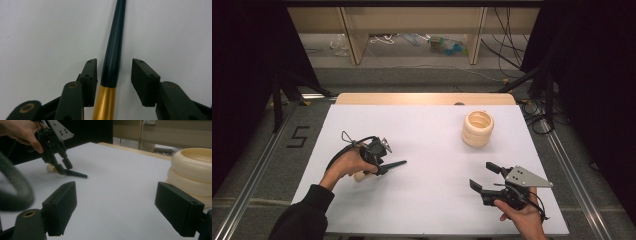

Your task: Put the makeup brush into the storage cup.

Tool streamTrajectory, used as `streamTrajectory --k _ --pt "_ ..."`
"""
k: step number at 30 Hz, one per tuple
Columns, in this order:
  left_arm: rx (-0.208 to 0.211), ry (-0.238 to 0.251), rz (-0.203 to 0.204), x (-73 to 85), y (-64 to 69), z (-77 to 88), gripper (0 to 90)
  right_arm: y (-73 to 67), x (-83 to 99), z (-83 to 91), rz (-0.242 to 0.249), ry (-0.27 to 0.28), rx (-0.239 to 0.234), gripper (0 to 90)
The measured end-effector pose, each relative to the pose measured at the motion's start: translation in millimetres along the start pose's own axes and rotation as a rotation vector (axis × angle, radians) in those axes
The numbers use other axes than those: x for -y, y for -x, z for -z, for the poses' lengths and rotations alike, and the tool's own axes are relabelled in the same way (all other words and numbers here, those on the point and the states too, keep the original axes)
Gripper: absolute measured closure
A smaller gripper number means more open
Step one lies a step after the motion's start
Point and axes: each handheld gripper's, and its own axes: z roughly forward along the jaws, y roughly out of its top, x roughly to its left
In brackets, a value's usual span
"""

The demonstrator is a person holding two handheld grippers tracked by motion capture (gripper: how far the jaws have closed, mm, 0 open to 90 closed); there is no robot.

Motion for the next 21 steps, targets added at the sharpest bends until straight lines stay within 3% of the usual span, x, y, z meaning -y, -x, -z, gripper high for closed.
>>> streamTrajectory --k 4,14,21 --pt "0.005 -0.017 -0.012 -1.0 -2.3 -1.7 58.9 0.3 0.3 -0.2 -0.006 0.001 -0.008 18.9" --pt "0.035 -0.036 0.014 -0.4 -8.9 -7.7 65.2 0.0 0.2 -0.3 -0.012 -0.001 -0.009 19.3" --pt "0.022 -0.088 -0.012 -2.1 -7.5 -6.3 68.6 0.3 0.3 -0.4 -0.003 -0.001 -0.009 19.5"
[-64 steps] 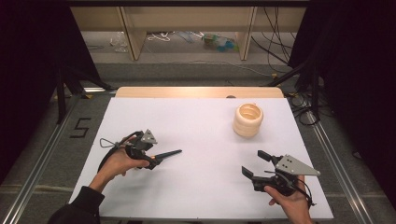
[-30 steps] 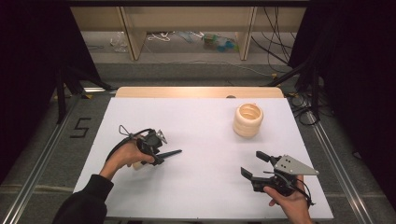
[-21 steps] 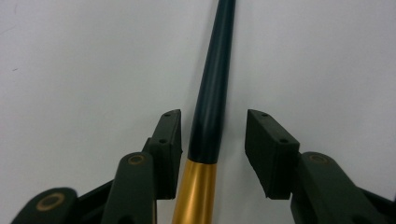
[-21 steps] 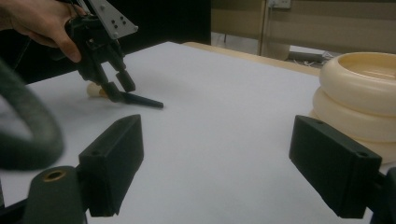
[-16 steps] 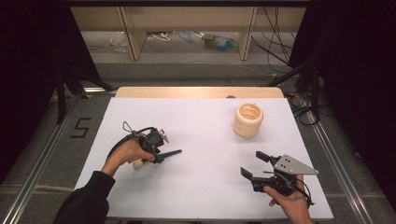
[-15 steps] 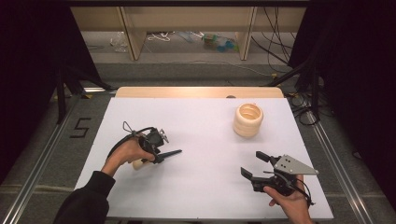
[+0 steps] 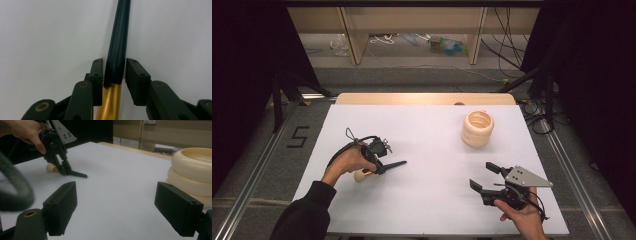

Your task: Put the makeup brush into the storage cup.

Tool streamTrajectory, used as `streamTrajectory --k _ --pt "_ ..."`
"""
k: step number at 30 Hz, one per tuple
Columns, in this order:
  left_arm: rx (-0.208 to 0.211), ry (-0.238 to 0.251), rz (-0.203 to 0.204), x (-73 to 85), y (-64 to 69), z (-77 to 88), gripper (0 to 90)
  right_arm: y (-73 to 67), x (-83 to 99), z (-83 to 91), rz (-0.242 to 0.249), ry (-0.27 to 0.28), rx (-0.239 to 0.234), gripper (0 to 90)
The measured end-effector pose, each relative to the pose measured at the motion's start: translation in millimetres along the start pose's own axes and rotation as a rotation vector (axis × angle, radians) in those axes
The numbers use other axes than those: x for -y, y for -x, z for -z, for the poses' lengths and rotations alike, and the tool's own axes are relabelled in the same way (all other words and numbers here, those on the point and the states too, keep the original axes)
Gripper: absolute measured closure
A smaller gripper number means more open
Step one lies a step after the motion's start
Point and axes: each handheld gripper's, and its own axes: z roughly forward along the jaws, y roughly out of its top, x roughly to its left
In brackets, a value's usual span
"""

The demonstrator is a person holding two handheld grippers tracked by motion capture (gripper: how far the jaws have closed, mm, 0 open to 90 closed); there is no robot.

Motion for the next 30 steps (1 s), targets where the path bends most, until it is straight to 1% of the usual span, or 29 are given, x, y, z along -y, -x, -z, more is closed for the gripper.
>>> streamTrajectory --k 1,7,8,9,18,20,21,24,26,28,30 --pt "0.002 -0.010 0.000 -0.3 0.2 -0.2 68.9 -0.2 0.2 -0.4 -0.003 0.005 0.000 19.5" --pt "0.003 -0.017 -0.006 -2.0 1.6 -0.6 71.5 0.0 -0.1 0.4 0.004 -0.002 0.004 19.7" --pt "0.004 -0.018 -0.015 -2.5 1.4 -0.7 72.4 0.1 -0.1 0.2 0.005 -0.002 0.004 19.7" --pt "0.002 -0.021 -0.015 -2.8 1.9 -0.7 73.4 -0.2 -0.1 0.2 0.007 -0.001 0.006 19.7" --pt "0.005 -0.046 0.002 -6.4 1.5 -0.7 74.1 -0.2 -0.3 0.4 0.010 -0.006 0.007 19.8" --pt "0.005 -0.046 0.005 -6.3 1.3 -0.7 74.2 -0.3 -0.3 0.3 0.010 -0.006 0.007 19.8" --pt "0.007 -0.044 0.005 -6.2 1.1 -0.8 74.2 -0.4 -0.4 0.2 0.009 -0.007 0.000 19.8" --pt "0.009 -0.043 -0.007 -6.1 0.9 -0.6 74.3 -0.5 -0.5 0.3 0.011 -0.008 0.005 19.8" --pt "0.010 -0.040 -0.011 -5.8 0.8 -0.6 74.3 -0.3 -0.5 -0.1 0.008 -0.002 -0.006 19.8" --pt "0.014 -0.040 -0.012 -5.3 0.7 -0.5 74.3 -0.5 -0.8 0.8 0.014 -0.009 0.003 19.9" --pt "0.014 -0.040 -0.011 -5.2 1.0 -0.2 74.4 -0.4 -0.9 0.7 0.015 -0.009 0.002 19.9"
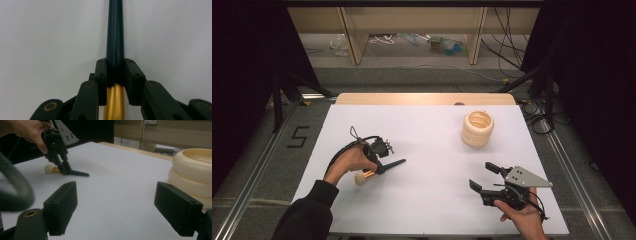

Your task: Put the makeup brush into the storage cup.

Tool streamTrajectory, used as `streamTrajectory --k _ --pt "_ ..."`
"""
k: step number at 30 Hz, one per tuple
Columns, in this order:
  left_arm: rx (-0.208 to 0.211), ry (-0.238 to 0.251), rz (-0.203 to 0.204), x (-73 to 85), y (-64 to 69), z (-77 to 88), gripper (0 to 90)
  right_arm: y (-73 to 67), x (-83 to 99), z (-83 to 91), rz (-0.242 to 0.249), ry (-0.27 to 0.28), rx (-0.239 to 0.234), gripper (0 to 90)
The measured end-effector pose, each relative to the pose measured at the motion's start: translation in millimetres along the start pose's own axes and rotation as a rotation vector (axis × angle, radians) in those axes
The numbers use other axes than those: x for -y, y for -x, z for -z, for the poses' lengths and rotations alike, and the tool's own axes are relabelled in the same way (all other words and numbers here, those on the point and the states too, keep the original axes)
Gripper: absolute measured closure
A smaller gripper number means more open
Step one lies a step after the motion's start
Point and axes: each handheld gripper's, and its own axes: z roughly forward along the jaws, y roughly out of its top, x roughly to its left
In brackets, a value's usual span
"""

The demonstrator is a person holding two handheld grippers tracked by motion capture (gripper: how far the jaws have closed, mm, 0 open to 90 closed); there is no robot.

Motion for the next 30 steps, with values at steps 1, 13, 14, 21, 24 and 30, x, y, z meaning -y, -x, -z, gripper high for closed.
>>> streamTrajectory --k 1,13,14,21,24,30 --pt "0.000 -0.003 -0.006 0.0 0.2 0.2 74.4 0.0 0.0 0.0 0.000 0.000 0.000 19.9" --pt "0.013 0.016 -0.041 -3.0 7.3 5.1 74.3 -0.6 -0.3 -0.3 0.002 0.001 -0.006 20.0" --pt "0.013 0.023 -0.043 -3.8 9.2 5.2 74.3 -0.6 -0.3 -0.4 0.002 0.001 -0.007 20.0" --pt "0.051 0.047 -0.072 -10.2 20.1 9.9 74.3 -7.3 -2.1 -5.4 0.051 0.003 -0.017 19.5" --pt "0.057 0.053 -0.084 -14.3 25.1 11.6 74.3 -11.5 -5.0 -9.0 0.134 0.003 -0.018 17.7" --pt "0.084 0.066 -0.089 -22.7 35.5 12.4 74.3 -23.0 -9.9 -21.6 0.250 -0.015 -0.033 16.0"
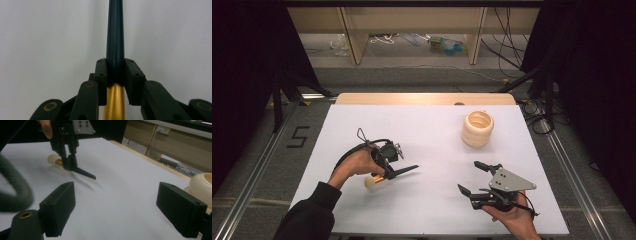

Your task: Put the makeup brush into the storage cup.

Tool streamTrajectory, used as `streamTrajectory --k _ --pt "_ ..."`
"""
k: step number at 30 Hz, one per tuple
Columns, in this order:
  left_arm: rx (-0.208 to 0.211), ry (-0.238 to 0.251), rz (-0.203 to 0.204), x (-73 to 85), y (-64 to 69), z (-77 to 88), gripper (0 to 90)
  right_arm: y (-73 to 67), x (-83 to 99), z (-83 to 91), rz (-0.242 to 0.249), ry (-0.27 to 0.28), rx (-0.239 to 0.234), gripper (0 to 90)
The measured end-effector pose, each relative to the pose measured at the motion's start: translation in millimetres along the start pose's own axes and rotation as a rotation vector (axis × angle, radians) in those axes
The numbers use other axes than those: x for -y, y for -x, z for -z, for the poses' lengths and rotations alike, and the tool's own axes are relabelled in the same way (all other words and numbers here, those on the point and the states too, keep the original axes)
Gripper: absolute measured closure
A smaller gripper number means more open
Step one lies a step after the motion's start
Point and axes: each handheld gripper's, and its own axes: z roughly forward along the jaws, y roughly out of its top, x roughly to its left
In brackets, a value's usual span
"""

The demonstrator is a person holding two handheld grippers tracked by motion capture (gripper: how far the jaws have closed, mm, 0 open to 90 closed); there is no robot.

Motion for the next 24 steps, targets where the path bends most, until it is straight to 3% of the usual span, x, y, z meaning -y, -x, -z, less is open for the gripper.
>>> streamTrajectory --k 1,2,3,5,11,14,24 --pt "-0.002 -0.006 -0.008 -1.4 1.4 -0.3 74.3 -5.2 -1.8 -5.3 0.046 -0.016 0.005 15.9" --pt "0.002 -0.006 -0.003 -2.5 3.3 -0.7 74.3 -5.2 -1.8 -5.3 0.046 -0.016 0.005 15.9" --pt "0.003 -0.006 -0.008 -4.0 4.7 -0.6 74.3 -10.2 -3.5 -10.3 0.096 -0.036 -0.015 16.3" --pt "0.004 -0.005 -0.015 -7.2 8.4 -0.5 74.3 -12.9 -4.5 -13.0 0.117 -0.042 -0.017 16.0" --pt "0.015 -0.003 -0.053 -17.5 21.3 -0.1 74.3 -29.5 -8.8 -30.3 0.218 -0.075 -0.081 16.0" --pt "0.006 -0.002 -0.101 -23.1 25.0 1.7 74.3 -35.2 -9.6 -37.8 0.250 -0.092 -0.097 16.0" --pt "0.011 0.000 -0.133 -33.4 38.1 7.6 74.3 -48.2 -12.5 -60.3 0.322 -0.130 -0.143 18.5"
